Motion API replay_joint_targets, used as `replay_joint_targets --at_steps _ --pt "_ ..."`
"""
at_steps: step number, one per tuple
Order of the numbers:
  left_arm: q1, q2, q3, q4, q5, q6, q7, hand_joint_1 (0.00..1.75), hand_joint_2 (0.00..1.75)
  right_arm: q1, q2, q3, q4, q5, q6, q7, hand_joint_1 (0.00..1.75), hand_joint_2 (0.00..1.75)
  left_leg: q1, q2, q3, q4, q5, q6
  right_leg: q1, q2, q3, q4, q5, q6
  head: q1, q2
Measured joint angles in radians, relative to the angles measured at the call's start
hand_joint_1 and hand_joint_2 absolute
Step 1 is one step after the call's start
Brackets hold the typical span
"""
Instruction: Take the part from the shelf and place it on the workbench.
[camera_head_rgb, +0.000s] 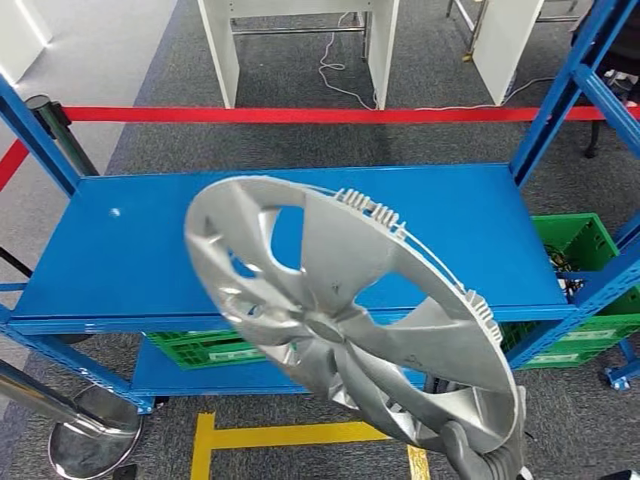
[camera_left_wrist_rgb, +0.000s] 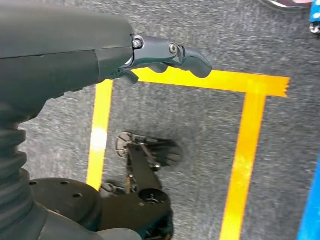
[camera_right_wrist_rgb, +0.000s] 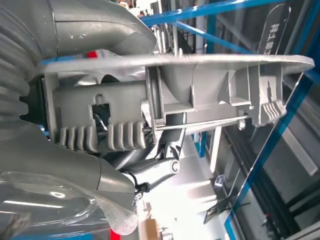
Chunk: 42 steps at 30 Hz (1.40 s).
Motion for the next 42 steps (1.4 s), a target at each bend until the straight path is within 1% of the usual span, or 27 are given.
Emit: replay_joint_targets --at_steps 1,3,5,7,9,11,13,14,16,17,19,21,22,23,24,25,26,28,29,31,32,34,36,37,39,40,42 --pt "0.002 0.000 0.000 0.001 -0.018 0.006 0.012 0.00 1.75 0.005 0.027 -0.043 0.046 0.002 0.038 0.001 1.75 1.75 0.001 0.000 -0.009 0.011 0.003 -0.013 -0.001 -0.001 0.038 -0.067 0.027 -0.003 0.000 0.000" --pt "0.005 0.000 -0.002 0.003 -0.058 0.020 0.038 0.00 1.75 0.012 0.097 -0.132 0.142 0.048 0.101 0.002 1.75 1.75 0.005 -0.004 -0.045 0.080 -0.052 -0.045 -0.001 -0.002 0.073 -0.170 0.074 -0.035 -0.002 0.000" --pt "0.008 0.002 -0.003 0.005 -0.081 0.029 0.052 0.00 1.75 0.014 0.142 -0.177 0.195 0.099 0.124 0.001 1.75 1.75 0.007 -0.007 -0.088 0.209 -0.155 -0.063 0.007 0.001 0.037 -0.165 0.100 -0.069 -0.006 0.000" --pt "0.008 0.002 -0.003 0.006 -0.088 0.030 0.056 0.00 1.75 0.013 0.149 -0.184 0.211 0.116 0.112 0.001 1.75 1.75 0.006 -0.007 -0.097 0.302 -0.196 -0.062 0.013 0.001 0.012 -0.164 0.120 -0.072 -0.007 0.000" --pt "0.008 0.004 -0.003 0.006 -0.093 0.031 0.061 0.00 1.75 0.013 0.150 -0.188 0.223 0.126 0.098 0.002 1.75 1.75 0.004 -0.008 -0.046 0.263 -0.159 -0.053 0.018 0.001 -0.011 -0.163 0.137 -0.071 -0.007 0.000" --pt "0.007 0.007 -0.003 0.006 -0.097 0.032 0.063 0.00 1.75 0.012 0.150 -0.191 0.234 0.130 0.090 0.001 1.75 1.75 -0.001 -0.012 0.052 0.122 -0.117 -0.038 0.022 0.002 -0.028 -0.162 0.153 -0.066 -0.007 0.000" --pt "0.005 0.009 -0.003 0.006 -0.103 0.033 0.063 0.00 1.75 0.007 0.150 -0.191 0.242 0.136 0.075 0.001 1.75 1.75 -0.008 -0.017 0.118 0.012 -0.112 -0.029 0.022 0.002 -0.036 -0.163 0.171 -0.056 -0.006 0.000" --pt "0.005 0.009 -0.004 0.006 -0.106 0.033 0.063 0.00 1.75 0.005 0.150 -0.190 0.245 0.139 0.064 0.001 1.75 1.75 -0.011 -0.017 0.127 -0.008 -0.114 -0.027 0.022 0.002 -0.038 -0.165 0.180 -0.049 -0.007 0.000" --pt "0.006 0.007 -0.004 0.006 -0.113 0.032 0.064 0.00 1.75 0.002 0.150 -0.187 0.253 0.145 0.044 0.001 1.75 1.75 -0.012 -0.015 0.113 -0.014 -0.097 -0.021 0.019 0.003 -0.043 -0.171 0.193 -0.037 -0.009 0.000" --pt "0.006 0.007 -0.004 0.007 -0.117 0.033 0.065 0.00 1.75 0.002 0.149 -0.184 0.257 0.146 0.035 0.001 1.75 1.75 -0.011 -0.012 0.102 -0.016 -0.085 -0.014 0.019 0.003 -0.052 -0.162 0.176 -0.033 -0.008 0.000" --pt "0.006 0.006 -0.004 0.008 -0.126 0.035 0.072 0.00 1.75 -0.002 0.145 -0.177 0.267 0.147 0.020 0.001 1.75 1.75 -0.008 -0.007 0.073 -0.020 -0.060 -0.003 0.018 0.003 -0.078 -0.089 0.087 -0.026 -0.004 0.000" --pt "0.007 0.007 -0.004 0.008 -0.134 0.039 0.081 0.00 1.75 -0.008 0.137 -0.165 0.278 0.146 0.008 0.001 1.75 1.75 -0.012 -0.005 0.044 -0.018 -0.037 0.002 0.018 0.002 -0.099 0.037 -0.002 -0.023 -0.002 0.000" --pt "0.007 0.007 -0.004 0.008 -0.137 0.039 0.085 0.00 1.75 -0.012 0.132 -0.158 0.283 0.146 0.002 0.001 1.75 1.75 -0.014 -0.005 0.028 -0.016 -0.026 0.003 0.018 0.001 -0.098 0.085 -0.012 -0.022 -0.001 0.000" --pt "0.007 0.007 -0.004 0.008 -0.140 0.039 0.087 0.00 1.75 -0.016 0.126 -0.151 0.287 0.146 -0.004 0.002 1.75 1.75 -0.016 -0.005 0.010 -0.012 -0.014 0.003 0.019 0.001 -0.085 0.107 0.002 -0.023 -0.002 0.000" --pt "0.007 0.007 -0.004 0.008 -0.142 0.039 0.089 0.00 1.75 -0.022 0.120 -0.143 0.291 0.146 -0.010 0.002 1.75 1.75 -0.018 -0.006 -0.008 -0.007 -0.004 0.002 0.019 0.002 -0.056 0.095 0.032 -0.026 -0.002 0.000" --pt "0.007 0.007 -0.004 0.008 -0.145 0.038 0.090 0.00 1.75 -0.028 0.115 -0.134 0.294 0.146 -0.018 0.002 1.75 1.75 -0.019 -0.010 -0.023 -0.001 0.005 0.000 0.020 0.006 -0.009 0.047 0.059 -0.030 -0.001 0.000" --pt "0.007 0.006 -0.004 0.008 -0.148 0.037 0.092 0.00 1.75 -0.035 0.110 -0.125 0.297 0.146 -0.024 0.002 1.75 1.75 -0.021 -0.014 -0.037 0.005 0.014 -0.003 0.022 0.019 0.049 -0.025 0.066 -0.037 -0.002 0.000" --pt "0.005 0.005 -0.003 0.008 -0.153 0.036 0.089 0.00 1.75 -0.047 0.101 -0.107 0.302 0.145 -0.037 0.002 1.75 1.75 -0.023 -0.026 -0.055 0.015 0.031 -0.012 0.023 0.043 0.145 -0.167 0.039 -0.046 -0.003 0.000" --pt "0.004 0.005 -0.003 0.008 -0.155 0.035 0.087 0.00 1.75 -0.053 0.096 -0.098 0.306 0.144 -0.041 0.002 1.75 1.75 -0.023 -0.031 -0.061 0.016 0.041 -0.017 0.024 0.048 0.165 -0.206 0.022 -0.050 -0.003 0.000" --pt "0.006 0.007 -0.003 0.008 -0.156 0.036 0.082 0.00 1.75 -0.062 0.088 -0.085 0.314 0.141 -0.045 0.001 1.75 1.75 -0.021 -0.045 -0.071 0.016 0.056 -0.029 0.024 0.034 0.158 -0.223 0.026 -0.059 -0.002 0.000" --pt "0.008 0.007 -0.003 0.008 -0.156 0.037 0.081 0.00 1.75 -0.065 0.086 -0.079 0.317 0.140 -0.046 0.001 1.75 1.75 -0.020 -0.048 -0.078 0.023 0.044 -0.035 0.022 0.024 0.150 -0.224 0.035 -0.065 -0.004 0.000" --pt "0.011 0.007 -0.002 0.008 -0.156 0.039 0.080 0.00 1.75 -0.068 0.082 -0.069 0.324 0.139 -0.048 0.001 1.75 1.75 -0.015 -0.042 -0.098 0.086 -0.036 -0.048 0.017 0.001 0.128 -0.225 0.055 -0.077 -0.009 0.000" --pt "0.012 0.005 -0.002 0.008 -0.154 0.038 0.079 0.00 1.75 -0.069 0.078 -0.062 0.330 0.138 -0.051 0.001 1.75 1.75 -0.008 -0.031 -0.120 0.211 -0.134 -0.061 0.018 -0.022 0.110 -0.222 0.074 -0.080 -0.015 0.000" --pt "0.012 0.005 -0.001 0.008 -0.154 0.038 0.079 0.00 1.75 -0.070 0.076 -0.059 0.333 0.138 -0.053 0.001 1.75 1.75 -0.004 -0.029 -0.124 0.267 -0.153 -0.067 0.018 -0.034 0.099 -0.218 0.083 -0.079 -0.015 0.000" --pt "0.012 0.004 -0.001 0.008 -0.153 0.037 0.078 0.00 1.75 -0.075 0.072 -0.053 0.340 0.138 -0.054 0.001 1.75 1.75 0.004 -0.024 -0.094 0.289 -0.120 -0.077 0.016 -0.056 0.072 -0.206 0.097 -0.074 -0.015 0.000" --pt "0.013 0.004 -0.001 0.008 -0.153 0.037 0.078 0.00 1.75 -0.078 0.070 -0.051 0.342 0.138 -0.054 0.001 1.75 1.75 0.008 -0.016 -0.055 0.244 -0.090 -0.081 0.015 -0.066 0.058 -0.197 0.102 -0.071 -0.015 0.000" --pt "0.011 0.003 -0.001 0.008 -0.153 0.037 0.078 0.00 1.75 -0.083 0.068 -0.047 0.345 0.138 -0.055 0.001 1.75 1.75 0.008 0.019 0.039 0.103 -0.071 -0.082 0.015 -0.083 0.034 -0.178 0.108 -0.062 -0.016 0.000"
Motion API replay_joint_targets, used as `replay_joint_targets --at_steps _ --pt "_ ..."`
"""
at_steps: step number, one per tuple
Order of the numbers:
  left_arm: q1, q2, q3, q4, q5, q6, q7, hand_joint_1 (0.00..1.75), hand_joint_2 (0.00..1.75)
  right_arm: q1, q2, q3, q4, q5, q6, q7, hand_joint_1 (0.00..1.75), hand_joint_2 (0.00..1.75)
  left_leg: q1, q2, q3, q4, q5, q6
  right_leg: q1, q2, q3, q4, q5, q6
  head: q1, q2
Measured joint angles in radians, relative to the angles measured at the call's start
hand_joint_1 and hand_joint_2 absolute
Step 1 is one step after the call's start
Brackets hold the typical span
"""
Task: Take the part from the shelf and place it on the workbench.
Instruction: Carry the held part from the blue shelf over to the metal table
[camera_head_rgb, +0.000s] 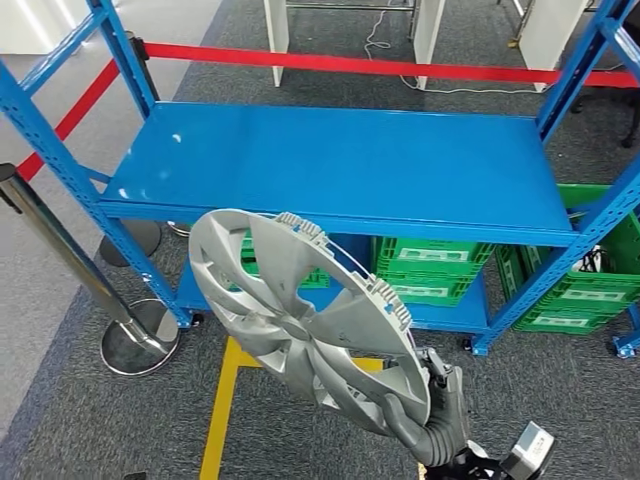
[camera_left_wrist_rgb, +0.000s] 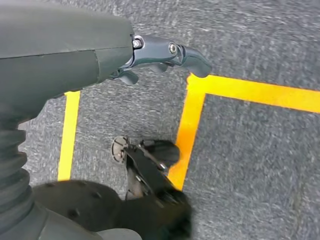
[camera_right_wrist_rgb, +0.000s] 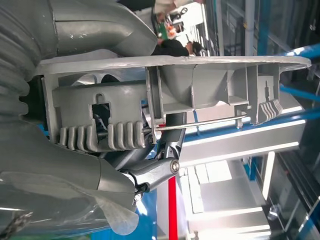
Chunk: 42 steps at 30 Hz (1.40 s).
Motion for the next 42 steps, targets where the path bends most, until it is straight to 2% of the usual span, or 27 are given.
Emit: replay_joint_targets --at_steps 2,4,5,7,9,10,11,12,14,15,17,18,20,21,23,25,26,27,28,30,32,35,37,39,40,41,42 --pt "-0.002 -0.001 0.000 0.000 0.000 0.000 -0.001 0.00 1.75 -0.003 -0.001 0.003 0.001 0.000 0.000 0.000 1.75 1.75 -0.007 0.021 0.043 -0.086 -0.016 0.014 0.003 -0.016 -0.012 0.010 0.009 0.013 0.001 0.000" --pt "0.000 -0.002 0.001 0.000 0.000 -0.001 -0.001 0.00 1.75 -0.005 -0.002 0.005 0.002 0.000 -0.002 0.000 1.75 1.75 -0.011 0.010 0.033 -0.096 -0.012 0.036 0.002 -0.028 -0.017 0.011 0.020 0.027 0.002 0.000" --pt "0.002 -0.004 0.001 0.000 -0.001 -0.001 -0.001 0.00 1.75 -0.006 -0.003 0.006 0.003 0.001 -0.004 0.000 1.75 1.75 -0.011 0.003 0.023 -0.096 -0.003 0.047 -0.001 -0.019 -0.021 0.015 0.012 0.034 0.002 0.000" --pt "0.004 -0.007 0.003 0.000 -0.004 0.000 -0.001 0.00 1.75 -0.006 -0.006 0.007 0.004 0.003 -0.008 0.000 1.75 1.75 -0.011 -0.009 -0.001 -0.099 0.019 0.067 -0.004 0.026 -0.044 0.069 -0.056 0.041 0.004 0.000" --pt "0.002 -0.011 0.004 0.000 -0.010 0.001 -0.001 0.00 1.75 -0.006 -0.011 0.008 0.005 0.006 -0.013 0.000 1.75 1.75 -0.018 -0.026 -0.032 -0.098 0.045 0.079 0.000 0.066 -0.075 0.187 -0.155 0.038 0.005 0.000" --pt "0.001 -0.015 0.004 0.000 -0.014 0.003 -0.001 0.00 1.75 -0.006 -0.014 0.008 0.005 0.008 -0.016 0.000 1.75 1.75 -0.022 -0.036 -0.049 -0.098 0.058 0.082 0.003 0.073 -0.083 0.244 -0.180 0.034 0.005 0.000" --pt "0.002 -0.018 0.005 0.000 -0.017 0.004 -0.002 0.00 1.75 -0.006 -0.016 0.008 0.005 0.010 -0.018 0.000 1.75 1.75 -0.027 -0.047 -0.066 -0.097 0.071 0.084 0.007 0.076 -0.081 0.278 -0.181 0.027 0.005 0.000" --pt "0.002 -0.021 0.005 0.000 -0.020 0.006 -0.003 0.00 1.75 -0.006 -0.018 0.008 0.005 0.012 -0.019 0.000 1.75 1.75 -0.032 -0.058 -0.082 -0.097 0.085 0.085 0.012 0.079 -0.063 0.280 -0.160 0.019 0.005 0.000" --pt "0.003 -0.026 0.006 0.000 -0.027 0.009 -0.005 0.00 1.75 -0.008 -0.019 0.009 0.005 0.014 -0.020 0.000 1.75 1.75 -0.039 -0.081 -0.109 -0.096 0.111 0.085 0.023 0.100 0.020 0.186 -0.096 -0.004 0.004 0.000" --pt "0.002 -0.028 0.007 0.000 -0.031 0.010 -0.008 0.00 1.75 -0.009 -0.019 0.009 0.004 0.015 -0.020 0.000 1.75 1.75 -0.042 -0.093 -0.119 -0.095 0.124 0.084 0.028 0.122 0.078 0.106 -0.084 -0.016 0.004 0.000" --pt "-0.001 -0.032 0.012 0.000 -0.037 0.011 -0.012 0.00 1.75 -0.013 -0.019 0.010 0.002 0.016 -0.018 0.000 1.75 1.75 -0.046 -0.115 -0.135 -0.095 0.149 0.079 0.032 0.156 0.158 -0.026 -0.099 -0.024 0.004 0.000" --pt "-0.001 -0.033 0.015 0.000 -0.040 0.012 -0.013 0.00 1.75 -0.018 -0.019 0.011 0.002 0.016 -0.017 0.000 1.75 1.75 -0.046 -0.127 -0.140 -0.097 0.162 0.074 0.034 0.158 0.173 -0.057 -0.108 -0.024 0.004 0.000" --pt "0.002 -0.034 0.022 0.000 -0.043 0.013 -0.014 0.00 1.75 -0.032 -0.019 0.018 0.003 0.021 -0.016 0.000 1.75 1.75 -0.044 -0.137 -0.150 -0.100 0.175 0.063 0.032 0.135 0.161 -0.066 -0.096 -0.027 0.004 0.000" --pt "0.003 -0.034 0.023 0.000 -0.045 0.013 -0.014 0.00 1.75 -0.038 -0.019 0.024 0.003 0.024 -0.016 0.000 1.75 1.75 -0.043 -0.123 -0.157 -0.088 0.154 0.057 0.030 0.121 0.153 -0.067 -0.085 -0.032 0.003 0.000" --pt "0.004 -0.035 0.024 0.000 -0.050 0.013 -0.014 0.00 1.75 -0.047 -0.019 0.033 0.004 0.029 -0.016 -0.001 1.75 1.75 -0.035 -0.076 -0.176 -0.003 0.051 0.041 0.026 0.090 0.131 -0.067 -0.063 -0.040 -0.001 0.000" --pt "0.003 -0.036 0.024 0.000 -0.055 0.014 -0.014 0.00 1.75 -0.051 -0.019 0.039 0.005 0.031 -0.017 -0.001 1.75 1.75 -0.021 -0.050 -0.195 0.134 -0.042 0.022 0.025 0.057 0.105 -0.062 -0.044 -0.039 -0.004 0.000" --pt "0.002 -0.037 0.025 0.000 -0.058 0.015 -0.014 0.00 1.75 -0.053 -0.019 0.042 0.005 0.033 -0.017 0.000 1.75 1.75 -0.014 -0.047 -0.196 0.186 -0.049 0.014 0.024 0.041 0.091 -0.056 -0.036 -0.036 -0.004 0.000" --pt "0.002 -0.038 0.025 0.000 -0.060 0.016 -0.014 0.00 1.75 -0.056 -0.019 0.045 0.005 0.034 -0.018 0.000 1.75 1.75 -0.007 -0.044 -0.185 0.210 -0.032 0.007 0.022 0.025 0.075 -0.047 -0.029 -0.033 -0.004 0.000" --pt "0.002 -0.038 0.025 0.000 -0.061 0.018 -0.014 0.00 1.75 -0.060 -0.020 0.049 0.005 0.034 -0.019 0.000 1.75 1.75 -0.001 -0.040 -0.158 0.197 -0.003 0.000 0.019 0.010 0.058 -0.035 -0.023 -0.028 -0.004 0.000" --pt "0.003 -0.040 0.025 0.000 -0.062 0.021 -0.014 0.00 1.75 -0.065 -0.020 0.056 0.005 0.034 -0.019 0.000 1.75 1.75 0.005 -0.007 -0.061 0.078 0.030 -0.012 0.016 -0.014 0.025 -0.009 -0.016 -0.019 -0.005 0.000" --pt "0.000 -0.044 0.027 -0.001 -0.062 0.023 -0.014 0.00 1.75 -0.070 -0.020 0.060 0.005 0.035 -0.019 0.000 1.75 1.75 0.000 0.025 0.013 -0.043 0.008 -0.004 0.018 -0.034 0.003 0.010 -0.010 -0.006 -0.006 0.000" --pt "0.002 -0.047 0.034 -0.002 -0.064 0.022 -0.014 0.00 1.75 -0.078 -0.021 0.071 0.009 0.038 -0.021 0.000 1.75 1.75 -0.008 0.013 0.005 -0.080 0.002 0.031 0.015 -0.053 -0.013 0.018 0.003 0.016 -0.006 0.000" --pt "0.006 -0.048 0.040 -0.002 -0.070 0.020 -0.013 0.00 1.75 -0.085 -0.023 0.081 0.015 0.041 -0.026 0.000 1.75 1.75 -0.009 -0.002 -0.020 -0.083 0.023 0.055 0.011 -0.009 -0.032 0.051 -0.044 0.026 -0.006 0.000" --pt "0.006 -0.049 0.045 -0.002 -0.077 0.017 -0.013 0.00 1.75 -0.091 -0.029 0.090 0.019 0.045 -0.035 0.000 1.75 1.75 -0.013 -0.019 -0.050 -0.083 0.049 0.070 0.010 0.053 -0.063 0.153 -0.144 0.027 -0.003 0.000" --pt "0.005 -0.049 0.046 -0.003 -0.081 0.015 -0.014 0.00 1.75 -0.094 -0.032 0.094 0.020 0.047 -0.040 0.000 1.75 1.75 -0.017 -0.031 -0.068 -0.083 0.063 0.074 0.012 0.069 -0.076 0.217 -0.183 0.024 -0.003 0.000" --pt "0.005 -0.050 0.047 -0.003 -0.086 0.012 -0.015 0.00 1.75 -0.097 -0.035 0.099 0.022 0.049 -0.045 0.000 1.75 1.75 -0.021 -0.043 -0.085 -0.082 0.076 0.076 0.014 0.076 -0.080 0.267 -0.199 0.019 -0.002 0.000" --pt "0.005 -0.051 0.048 -0.003 -0.090 0.010 -0.017 0.00 1.75 -0.100 -0.039 0.104 0.023 0.051 -0.050 0.000 1.75 1.75 -0.026 -0.056 -0.102 -0.082 0.089 0.077 0.018 0.079 -0.072 0.291 -0.190 0.013 -0.002 0.000"
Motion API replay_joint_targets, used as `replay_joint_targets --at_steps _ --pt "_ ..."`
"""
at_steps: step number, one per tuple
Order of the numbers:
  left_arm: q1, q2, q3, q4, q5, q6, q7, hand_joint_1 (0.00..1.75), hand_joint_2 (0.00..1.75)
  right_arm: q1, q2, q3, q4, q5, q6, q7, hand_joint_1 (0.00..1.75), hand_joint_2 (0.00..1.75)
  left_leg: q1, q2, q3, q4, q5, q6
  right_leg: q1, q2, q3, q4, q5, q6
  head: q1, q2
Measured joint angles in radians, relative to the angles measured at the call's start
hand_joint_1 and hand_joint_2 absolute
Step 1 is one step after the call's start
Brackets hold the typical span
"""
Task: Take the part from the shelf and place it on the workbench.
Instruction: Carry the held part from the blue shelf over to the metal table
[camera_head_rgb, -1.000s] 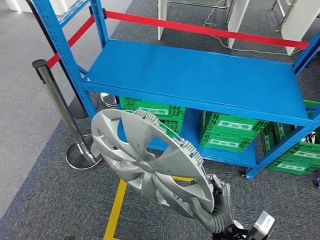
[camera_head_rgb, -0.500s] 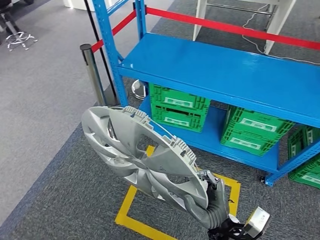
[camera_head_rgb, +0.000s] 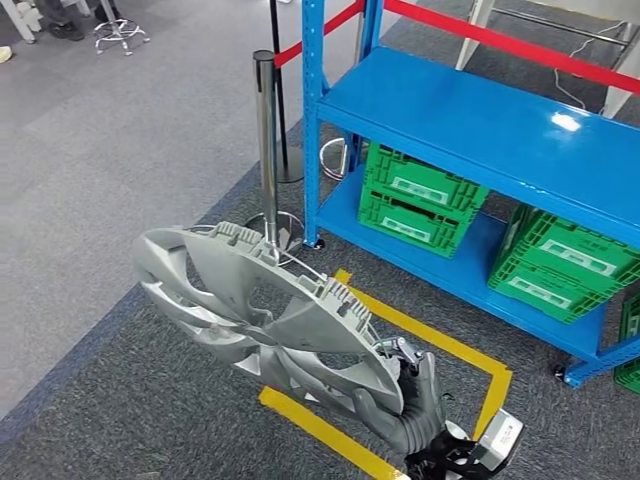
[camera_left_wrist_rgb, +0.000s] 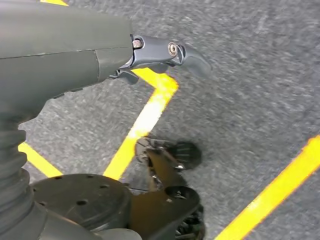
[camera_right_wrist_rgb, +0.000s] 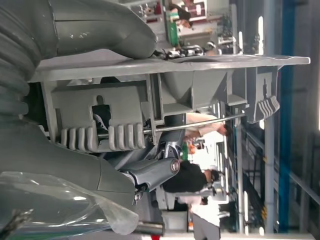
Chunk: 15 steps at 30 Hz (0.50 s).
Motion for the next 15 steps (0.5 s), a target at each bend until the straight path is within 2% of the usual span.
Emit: replay_joint_targets --at_steps 1,2,3,4,5,6,7,8,9,10,11,12,13,14,15 --pt "0.000 -0.001 0.001 0.000 -0.003 -0.002 -0.002 0.00 1.75 -0.003 -0.003 0.005 0.001 0.002 -0.004 0.000 1.75 1.75 -0.004 -0.013 -0.014 0.000 0.012 0.000 0.004 0.003 0.024 -0.012 0.029 -0.007 0.000 0.000" --pt "0.001 -0.002 0.001 0.000 -0.008 -0.003 -0.005 0.00 1.75 -0.005 -0.005 0.010 0.001 0.003 -0.009 0.000 1.75 1.75 -0.006 -0.025 -0.027 0.001 0.023 0.000 0.007 0.012 0.063 -0.056 0.064 -0.016 0.000 0.000" --pt "0.000 -0.004 0.002 0.000 -0.011 -0.005 -0.010 0.00 1.75 -0.009 -0.006 0.014 0.001 0.005 -0.013 0.000 1.75 1.75 -0.009 -0.037 -0.038 0.001 0.035 -0.002 0.011 0.032 0.115 -0.126 0.085 -0.024 0.000 0.000" --pt "-0.001 -0.005 0.002 0.000 -0.015 -0.007 -0.015 0.00 1.75 -0.012 -0.008 0.018 0.001 0.007 -0.017 0.000 1.75 1.75 -0.012 -0.050 -0.047 0.003 0.046 -0.004 0.012 0.053 0.172 -0.208 0.089 -0.031 -0.001 0.000" --pt "-0.002 -0.006 0.002 -0.001 -0.020 -0.008 -0.021 0.00 1.75 -0.016 -0.010 0.023 0.001 0.008 -0.021 0.000 1.75 1.75 -0.014 -0.061 -0.053 0.005 0.057 -0.006 0.014 0.071 0.214 -0.275 0.082 -0.034 -0.001 0.000" --pt "-0.003 -0.006 0.002 -0.001 -0.022 -0.010 -0.026 0.00 1.75 -0.019 -0.011 0.027 0.001 0.009 -0.024 0.000 1.75 1.75 -0.015 -0.072 -0.058 0.005 0.069 -0.010 0.015 0.079 0.240 -0.320 0.070 -0.036 -0.002 0.000" --pt "-0.003 -0.006 0.003 -0.002 -0.025 -0.012 -0.030 0.00 1.75 -0.021 -0.013 0.030 0.001 0.010 -0.026 0.000 1.75 1.75 -0.016 -0.084 -0.061 0.004 0.080 -0.014 0.015 0.072 0.249 -0.341 0.066 -0.035 -0.002 0.000" --pt "-0.002 -0.005 0.003 -0.002 -0.026 -0.013 -0.033 0.00 1.75 -0.023 -0.014 0.033 0.001 0.011 -0.027 0.000 1.75 1.75 -0.015 -0.091 -0.064 0.003 0.087 -0.018 0.014 0.059 0.244 -0.342 0.070 -0.036 -0.002 0.000" --pt "0.001 -0.004 0.004 -0.002 -0.028 -0.015 -0.035 0.00 1.75 -0.024 -0.014 0.036 0.001 0.011 -0.028 0.000 1.75 1.75 -0.016 -0.082 -0.068 0.008 0.080 -0.023 0.012 0.046 0.240 -0.343 0.077 -0.040 -0.004 0.000" --pt "0.003 -0.004 0.004 -0.002 -0.030 -0.015 -0.037 0.00 1.75 -0.025 -0.015 0.039 0.001 0.012 -0.029 0.000 1.75 1.75 -0.017 -0.064 -0.075 0.028 0.056 -0.029 0.010 0.031 0.235 -0.343 0.084 -0.044 -0.008 0.000" --pt "0.005 -0.005 0.005 -0.002 -0.033 -0.015 -0.038 0.00 1.75 -0.025 -0.016 0.043 0.001 0.013 -0.030 0.000 1.75 1.75 -0.015 -0.038 -0.086 0.069 0.016 -0.034 0.008 0.016 0.230 -0.343 0.091 -0.048 -0.012 0.000" --pt "0.006 -0.006 0.005 -0.002 -0.035 -0.015 -0.038 0.00 1.75 -0.024 -0.018 0.045 0.000 0.013 -0.030 0.000 1.75 1.75 -0.012 -0.012 -0.102 0.129 -0.032 -0.041 0.009 0.002 0.224 -0.343 0.095 -0.050 -0.017 0.000" --pt "0.006 -0.006 0.005 -0.002 -0.036 -0.014 -0.038 0.00 1.75 -0.024 -0.019 0.048 0.000 0.013 -0.030 -0.001 1.75 1.75 -0.007 0.002 -0.118 0.198 -0.072 -0.047 0.009 -0.014 0.219 -0.341 0.098 -0.049 -0.020 0.000" --pt "0.007 -0.006 0.005 -0.002 -0.037 -0.014 -0.038 0.00 1.75 -0.023 -0.021 0.049 0.001 0.013 -0.030 0.000 1.75 1.75 -0.001 0.008 -0.128 0.255 -0.095 -0.052 0.009 -0.030 0.214 -0.339 0.101 -0.047 -0.019 0.000" --pt "0.008 -0.006 0.005 -0.002 -0.038 -0.013 -0.038 0.00 1.75 -0.023 -0.022 0.050 0.001 0.014 -0.030 0.000 1.75 1.75 0.004 0.012 -0.123 0.282 -0.099 -0.057 0.008 -0.046 0.209 -0.337 0.103 -0.046 -0.020 0.000"
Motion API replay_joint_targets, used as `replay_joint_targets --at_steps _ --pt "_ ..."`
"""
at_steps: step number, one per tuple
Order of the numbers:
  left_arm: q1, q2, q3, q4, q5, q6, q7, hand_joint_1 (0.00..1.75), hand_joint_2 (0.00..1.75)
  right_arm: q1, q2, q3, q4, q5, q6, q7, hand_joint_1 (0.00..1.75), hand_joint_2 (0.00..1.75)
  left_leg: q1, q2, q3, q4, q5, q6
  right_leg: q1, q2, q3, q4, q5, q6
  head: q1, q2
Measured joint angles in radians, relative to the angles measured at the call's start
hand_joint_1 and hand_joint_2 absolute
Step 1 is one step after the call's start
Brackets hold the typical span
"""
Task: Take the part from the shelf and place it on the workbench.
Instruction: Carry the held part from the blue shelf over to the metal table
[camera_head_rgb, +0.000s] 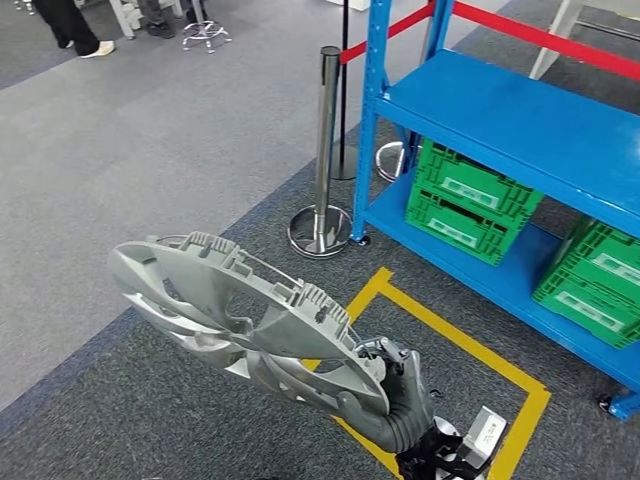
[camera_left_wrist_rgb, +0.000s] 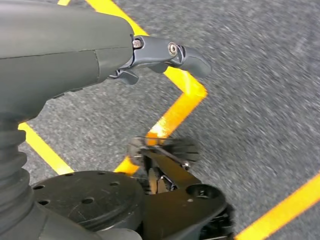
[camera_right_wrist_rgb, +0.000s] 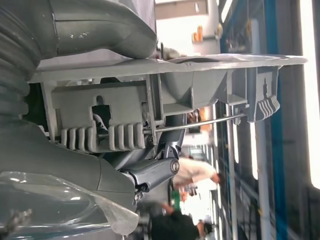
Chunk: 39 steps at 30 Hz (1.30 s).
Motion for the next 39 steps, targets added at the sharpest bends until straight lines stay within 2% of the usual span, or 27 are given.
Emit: replay_joint_targets --at_steps 1,3,5,6,8,9,11,13,14,15,16,18,19,20,22,23,24,25,26,28,30,31,32,33,35,37,39 --pt "0.001 0.000 0.000 0.000 0.000 0.001 0.000 0.00 1.75 0.000 -0.001 0.001 0.000 0.000 0.000 0.000 1.75 1.75 0.005 0.004 0.023 -0.013 0.012 -0.003 -0.001 -0.015 -0.003 0.002 0.001 0.002 0.000 0.000" --pt "0.003 0.000 0.000 0.000 -0.001 0.002 0.000 0.00 1.75 -0.001 -0.002 0.003 0.000 0.000 0.000 0.000 1.75 1.75 0.008 0.031 0.109 -0.137 0.053 -0.004 -0.002 -0.041 0.000 0.007 -0.002 0.008 0.000 0.000" --pt "0.004 0.000 0.000 0.000 -0.001 0.002 0.000 0.00 1.75 -0.002 -0.002 0.005 0.000 0.000 0.000 0.000 1.75 1.75 -0.001 0.069 0.170 -0.241 0.069 0.009 0.000 -0.062 0.000 0.011 -0.004 0.018 0.001 0.000" --pt "0.005 0.000 0.000 -0.001 -0.001 0.002 0.000 0.00 1.75 -0.003 -0.002 0.006 0.000 0.000 0.000 0.000 1.75 1.75 -0.006 0.079 0.177 -0.259 0.064 0.018 0.001 -0.071 -0.001 0.012 -0.004 0.022 0.000 0.000" --pt "0.006 0.001 0.001 -0.001 -0.001 0.002 0.000 0.00 1.75 -0.004 -0.002 0.007 -0.001 0.000 0.000 0.000 1.75 1.75 -0.010 0.066 0.173 -0.267 0.066 0.034 0.003 -0.088 -0.002 0.012 -0.006 0.033 0.000 0.000" --pt "0.006 0.000 0.001 -0.001 -0.001 0.003 0.000 0.00 1.75 -0.006 -0.002 0.007 -0.001 0.000 0.000 0.000 1.75 1.75 -0.008 0.056 0.172 -0.274 0.067 0.042 0.002 -0.080 -0.004 0.017 -0.013 0.037 0.000 0.000" --pt "0.003 0.000 0.001 -0.002 -0.004 0.012 0.000 0.00 1.75 -0.007 -0.003 0.008 -0.003 0.001 -0.001 0.000 1.75 1.75 -0.002 0.036 0.170 -0.285 0.076 0.056 -0.002 -0.026 -0.038 0.078 -0.053 0.046 0.004 0.000" --pt "0.000 -0.002 0.001 -0.004 -0.012 0.034 0.001 0.00 1.75 -0.007 -0.005 0.009 -0.003 0.002 -0.002 -0.001 1.75 1.75 -0.002 0.014 0.165 -0.287 0.081 0.063 -0.007 0.032 -0.112 0.223 -0.111 0.051 0.009 0.000" --pt "0.000 -0.003 0.001 -0.004 -0.019 0.050 0.003 0.00 1.75 -0.007 -0.006 0.010 -0.003 0.003 -0.003 -0.001 1.75 1.75 -0.002 0.002 0.163 -0.286 0.082 0.064 -0.008 0.043 -0.151 0.291 -0.128 0.053 0.010 0.000" --pt "0.000 -0.004 0.001 -0.005 -0.026 0.070 0.003 0.00 1.75 -0.007 -0.008 0.011 -0.003 0.004 -0.005 0.000 1.75 1.75 -0.002 -0.010 0.162 -0.286 0.083 0.063 -0.009 0.046 -0.176 0.327 -0.126 0.055 0.010 0.000" --pt "0.001 -0.005 0.001 -0.005 -0.033 0.090 0.003 0.00 1.75 -0.007 -0.009 0.013 -0.003 0.005 -0.008 0.000 1.75 1.75 -0.002 -0.024 0.162 -0.285 0.084 0.062 -0.011 0.047 -0.183 0.323 -0.104 0.057 0.010 0.000" --pt "0.001 -0.009 0.002 -0.006 -0.045 0.127 -0.004 0.00 1.75 -0.007 -0.011 0.016 -0.003 0.006 -0.016 0.000 1.75 1.75 0.000 -0.051 0.161 -0.279 0.085 0.058 -0.017 0.067 -0.146 0.208 -0.018 0.060 0.010 0.000" --pt "0.000 -0.010 0.003 -0.007 -0.047 0.137 -0.010 0.00 1.75 -0.007 -0.012 0.018 -0.003 0.005 -0.019 0.000 1.75 1.75 -0.001 -0.064 0.157 -0.273 0.085 0.054 -0.021 0.091 -0.121 0.143 0.014 0.061 0.010 0.000" --pt "-0.002 -0.011 0.006 -0.008 -0.047 0.143 -0.017 0.00 1.75 -0.006 -0.012 0.020 -0.003 0.005 -0.022 0.000 1.75 1.75 -0.002 -0.078 0.151 -0.266 0.085 0.049 -0.025 0.112 -0.102 0.093 0.031 0.061 0.009 0.000" --pt "-0.003 -0.014 0.015 -0.010 -0.046 0.148 -0.029 0.00 1.75 -0.004 -0.014 0.022 -0.004 0.003 -0.025 -0.001 1.75 1.75 -0.001 -0.100 0.134 -0.260 0.092 0.034 -0.026 0.130 -0.091 0.063 0.030 0.056 0.009 0.000" --pt "-0.001 -0.015 0.019 -0.010 -0.047 0.149 -0.031 0.00 1.75 -0.004 -0.015 0.023 -0.004 0.002 -0.025 -0.001 1.75 1.75 0.000 -0.110 0.127 -0.260 0.098 0.027 -0.027 0.121 -0.091 0.061 0.032 0.049 0.008 0.000" --pt "0.002 -0.015 0.022 -0.011 -0.048 0.150 -0.033 0.00 1.75 -0.004 -0.016 0.024 -0.004 0.002 -0.025 0.000 1.75 1.75 0.001 -0.106 0.122 -0.258 0.099 0.020 -0.027 0.109 -0.091 0.060 0.037 0.043 0.009 0.000" --pt "0.004 -0.016 0.025 -0.011 -0.050 0.150 -0.032 0.00 1.75 -0.005 -0.016 0.025 -0.005 0.002 -0.024 0.000 1.75 1.75 0.000 -0.089 0.114 -0.244 0.089 0.015 -0.028 0.097 -0.092 0.058 0.041 0.036 0.005 0.000" --pt "0.004 -0.016 0.027 -0.011 -0.051 0.148 -0.031 0.00 1.75 -0.005 -0.016 0.026 -0.005 0.002 -0.022 0.000 1.75 1.75 -0.001 -0.063 0.098 -0.210 0.067 0.010 -0.028 0.082 -0.093 0.056 0.045 0.030 0.002 0.000" --pt "0.001 -0.018 0.029 -0.011 -0.054 0.137 -0.028 0.00 1.75 -0.006 -0.017 0.028 -0.004 0.001 -0.017 -0.001 1.75 1.75 0.000 -0.012 0.047 -0.088 -0.002 0.002 -0.026 0.052 -0.095 0.055 0.047 0.025 -0.005 0.000" --pt "0.001 -0.020 0.034 -0.011 -0.056 0.117 -0.024 0.00 1.75 -0.007 -0.017 0.028 -0.003 0.002 -0.010 -0.001 1.75 1.75 0.003 -0.001 0.007 0.021 -0.045 -0.003 -0.025 0.021 -0.098 0.056 0.047 0.025 -0.006 0.000" --pt "0.002 -0.021 0.037 -0.011 -0.058 0.107 -0.021 0.00 1.75 -0.008 -0.017 0.028 -0.003 0.003 -0.006 0.000 1.75 1.75 0.004 0.000 0.011 0.026 -0.040 -0.003 -0.024 0.006 -0.098 0.056 0.047 0.025 -0.006 0.000" --pt "0.003 -0.022 0.041 -0.011 -0.059 0.096 -0.019 0.00 1.75 -0.009 -0.017 0.028 -0.002 0.005 -0.001 0.000 1.75 1.75 0.004 0.004 0.036 -0.011 -0.017 -0.002 -0.024 -0.007 -0.098 0.056 0.047 0.025 -0.006 0.000" --pt "0.004 -0.023 0.043 -0.012 -0.061 0.087 -0.016 0.00 1.75 -0.011 -0.017 0.028 -0.002 0.006 0.003 0.000 1.75 1.75 0.003 0.016 0.076 -0.080 0.016 0.002 -0.023 -0.019 -0.097 0.056 0.046 0.026 -0.006 0.000" --pt "0.002 -0.025 0.044 -0.013 -0.067 0.073 -0.015 0.00 1.75 -0.016 -0.017 0.028 -0.002 0.006 0.011 0.000 1.75 1.75 -0.006 0.061 0.148 -0.214 0.055 0.016 -0.020 -0.038 -0.095 0.056 0.044 0.031 -0.006 0.000" --pt "0.000 -0.026 0.045 -0.015 -0.072 0.062 -0.015 0.00 1.75 -0.018 -0.017 0.026 -0.002 0.006 0.017 0.000 1.75 1.75 -0.017 0.084 0.167 -0.263 0.058 0.031 -0.015 -0.057 -0.095 0.055 0.042 0.038 -0.004 0.000" --pt "0.002 -0.027 0.046 -0.015 -0.076 0.054 -0.014 0.00 1.75 -0.020 -0.017 0.025 -0.003 0.006 0.021 0.000 1.75 1.75 -0.018 0.064 0.164 -0.272 0.065 0.045 -0.016 -0.072 -0.094 0.053 0.039 0.048 -0.004 0.000"
